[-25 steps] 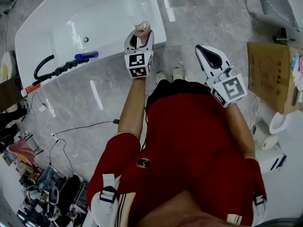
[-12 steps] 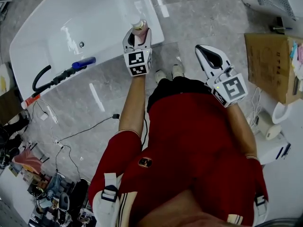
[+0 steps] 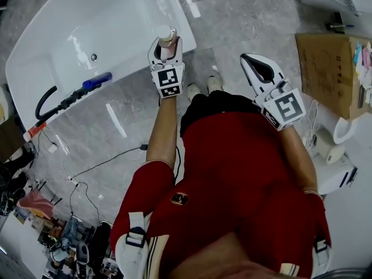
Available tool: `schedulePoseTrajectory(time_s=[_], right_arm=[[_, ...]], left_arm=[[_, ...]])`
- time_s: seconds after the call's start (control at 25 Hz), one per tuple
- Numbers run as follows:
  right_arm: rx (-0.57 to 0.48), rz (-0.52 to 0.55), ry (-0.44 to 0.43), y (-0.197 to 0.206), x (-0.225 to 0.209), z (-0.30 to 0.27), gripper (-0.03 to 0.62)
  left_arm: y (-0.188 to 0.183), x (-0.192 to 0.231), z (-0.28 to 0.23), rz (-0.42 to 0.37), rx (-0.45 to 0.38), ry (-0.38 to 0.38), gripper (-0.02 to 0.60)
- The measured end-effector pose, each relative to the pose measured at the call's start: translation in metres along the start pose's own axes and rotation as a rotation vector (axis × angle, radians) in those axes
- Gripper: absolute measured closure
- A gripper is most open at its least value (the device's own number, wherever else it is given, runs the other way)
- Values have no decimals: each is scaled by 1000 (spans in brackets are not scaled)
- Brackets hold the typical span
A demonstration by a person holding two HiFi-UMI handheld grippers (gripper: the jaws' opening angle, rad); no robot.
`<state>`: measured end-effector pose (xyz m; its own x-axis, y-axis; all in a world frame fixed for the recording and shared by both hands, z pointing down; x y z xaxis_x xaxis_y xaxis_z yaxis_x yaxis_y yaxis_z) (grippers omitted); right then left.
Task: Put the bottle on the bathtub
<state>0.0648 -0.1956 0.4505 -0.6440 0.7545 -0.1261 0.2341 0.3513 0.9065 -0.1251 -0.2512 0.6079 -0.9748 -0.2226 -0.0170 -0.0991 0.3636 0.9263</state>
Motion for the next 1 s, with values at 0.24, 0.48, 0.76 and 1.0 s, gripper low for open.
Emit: schedulePoseTrajectory(time_s=[0.24, 0.48, 0.76, 1.0], right_arm=[[-6, 1, -16, -1, 3, 3, 597], [-12, 0, -45, 0, 14, 3, 597], [-22, -12, -58, 2, 16, 7, 597], [-40, -26, -65, -1, 18, 5, 597]], left_arm=[[9, -7, 15, -2, 19, -3, 345], [10, -13, 16, 0, 47, 34, 345], [9, -15, 25, -16, 57, 39, 313], [4, -9, 43, -33, 59, 23, 311]])
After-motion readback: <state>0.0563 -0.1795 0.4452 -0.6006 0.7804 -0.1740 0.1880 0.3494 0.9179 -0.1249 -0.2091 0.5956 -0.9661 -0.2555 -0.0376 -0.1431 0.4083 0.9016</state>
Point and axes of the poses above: the fingertips, and each gripper's own axes: z backward along the fingers, x to its left, y out of its underside, the point moved 1 cm from there along z, backward along the fingers, and after that the axes turned 2 degrees about -z, right-handed, at the moved point
